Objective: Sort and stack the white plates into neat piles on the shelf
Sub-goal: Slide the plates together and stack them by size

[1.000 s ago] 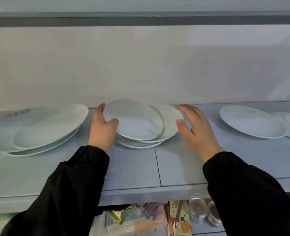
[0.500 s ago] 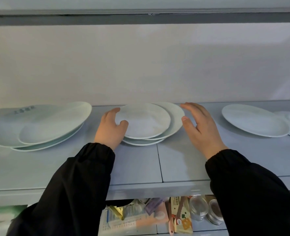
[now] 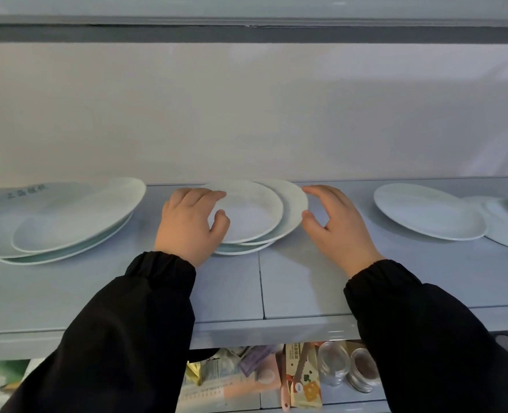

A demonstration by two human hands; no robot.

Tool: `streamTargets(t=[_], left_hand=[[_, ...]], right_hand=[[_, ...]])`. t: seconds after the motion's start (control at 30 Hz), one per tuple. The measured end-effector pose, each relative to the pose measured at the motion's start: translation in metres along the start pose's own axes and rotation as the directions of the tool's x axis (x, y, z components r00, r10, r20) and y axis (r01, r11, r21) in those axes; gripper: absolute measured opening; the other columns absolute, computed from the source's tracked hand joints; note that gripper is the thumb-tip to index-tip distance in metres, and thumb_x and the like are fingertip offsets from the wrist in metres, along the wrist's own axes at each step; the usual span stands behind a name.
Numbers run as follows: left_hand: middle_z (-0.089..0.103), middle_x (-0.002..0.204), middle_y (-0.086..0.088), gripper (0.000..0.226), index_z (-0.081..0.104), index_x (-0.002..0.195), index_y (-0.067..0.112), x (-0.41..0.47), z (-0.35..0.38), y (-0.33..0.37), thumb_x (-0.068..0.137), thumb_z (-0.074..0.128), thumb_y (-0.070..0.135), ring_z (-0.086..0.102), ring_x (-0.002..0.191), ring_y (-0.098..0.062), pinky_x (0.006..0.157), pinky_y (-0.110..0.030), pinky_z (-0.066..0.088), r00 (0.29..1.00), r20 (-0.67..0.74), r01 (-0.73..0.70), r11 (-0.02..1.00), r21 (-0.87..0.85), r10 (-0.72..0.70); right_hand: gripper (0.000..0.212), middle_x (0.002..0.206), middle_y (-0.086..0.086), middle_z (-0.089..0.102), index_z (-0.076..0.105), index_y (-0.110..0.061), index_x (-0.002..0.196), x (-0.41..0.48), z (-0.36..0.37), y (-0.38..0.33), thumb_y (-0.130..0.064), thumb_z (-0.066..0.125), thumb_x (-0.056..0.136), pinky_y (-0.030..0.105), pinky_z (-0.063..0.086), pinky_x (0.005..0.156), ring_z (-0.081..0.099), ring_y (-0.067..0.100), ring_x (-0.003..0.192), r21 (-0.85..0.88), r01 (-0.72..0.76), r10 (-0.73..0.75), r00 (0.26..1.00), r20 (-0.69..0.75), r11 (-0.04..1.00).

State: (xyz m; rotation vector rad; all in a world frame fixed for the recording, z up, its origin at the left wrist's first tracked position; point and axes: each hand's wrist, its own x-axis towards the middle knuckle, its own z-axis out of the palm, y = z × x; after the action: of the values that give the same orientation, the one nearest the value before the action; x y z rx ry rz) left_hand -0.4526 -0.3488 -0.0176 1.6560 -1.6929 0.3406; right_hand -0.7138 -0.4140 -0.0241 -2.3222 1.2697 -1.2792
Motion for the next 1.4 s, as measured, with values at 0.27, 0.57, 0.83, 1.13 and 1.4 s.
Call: streamTargets(t=[0.27,0.57,0.83,1.13,1.4], left_hand=[[0.070,0.098,0.003,0.035,0.073,0.109,0.018,-0.001,0.011,0.030,0.090,0.046,0.029,0.060,0.097,-0.028,0.090,-0.038,0.043,0.975,0.019,-0.221,0.975,0.030,0.220],[0.070,0.095,0.001,0.031,0.073,0.108,0.014,-0.003,0.046,0.102,0.088,0.051,0.025,0.060,0.089,-0.029,0.080,-0.043,0.047,0.923,0.029,-0.382,0.924,-0.030,0.383],[0.070,0.099,-0.001,0.033,0.072,0.110,0.014,-0.004,0.072,0.161,0.091,0.049,0.027,0.061,0.093,-0.029,0.083,-0.043,0.047,0.875,0.115,-0.465,0.882,-0.072,0.471],[0.070,0.098,0.000,0.031,0.072,0.108,0.015,-0.008,0.077,0.165,0.091,0.050,0.026,0.060,0.091,-0.027,0.079,-0.043,0.049,0.845,0.195,-0.492,0.867,-0.082,0.498],[0.072,0.096,0.001,0.032,0.073,0.107,0.017,-0.018,0.064,0.164,0.090,0.048,0.027,0.063,0.091,-0.024,0.076,-0.035,0.052,0.847,0.260,-0.445,0.886,-0.133,0.465]], right_hand=[[0.047,0.140,-0.010,0.049,0.051,-0.026,0.140,0.002,-0.028,0.030,-0.024,0.056,0.093,0.021,0.035,0.092,0.041,-0.005,0.109,-0.012,-0.113,0.113,0.994,-0.002,0.994],[0.052,0.143,0.002,0.050,0.049,-0.020,0.142,-0.003,-0.087,0.096,-0.023,0.057,0.091,0.024,0.031,0.100,0.043,0.018,0.132,-0.080,-0.278,0.273,0.960,-0.060,0.957],[0.067,0.147,0.009,0.046,0.044,-0.017,0.146,-0.008,-0.109,0.123,-0.044,0.060,0.087,0.040,0.032,0.112,0.038,0.027,0.138,-0.386,-0.314,0.347,0.938,0.016,0.868],[0.036,0.114,0.006,0.063,0.060,-0.019,0.127,-0.011,-0.095,0.121,-0.030,0.043,0.098,0.034,0.045,0.076,0.058,0.027,0.104,-0.606,-0.241,0.396,0.908,0.135,0.758],[0.023,0.090,0.006,0.062,0.064,-0.014,0.110,-0.012,-0.085,0.113,-0.011,0.045,0.097,0.032,0.040,0.067,0.059,0.028,0.084,-0.645,-0.135,0.264,0.958,0.108,0.752]])
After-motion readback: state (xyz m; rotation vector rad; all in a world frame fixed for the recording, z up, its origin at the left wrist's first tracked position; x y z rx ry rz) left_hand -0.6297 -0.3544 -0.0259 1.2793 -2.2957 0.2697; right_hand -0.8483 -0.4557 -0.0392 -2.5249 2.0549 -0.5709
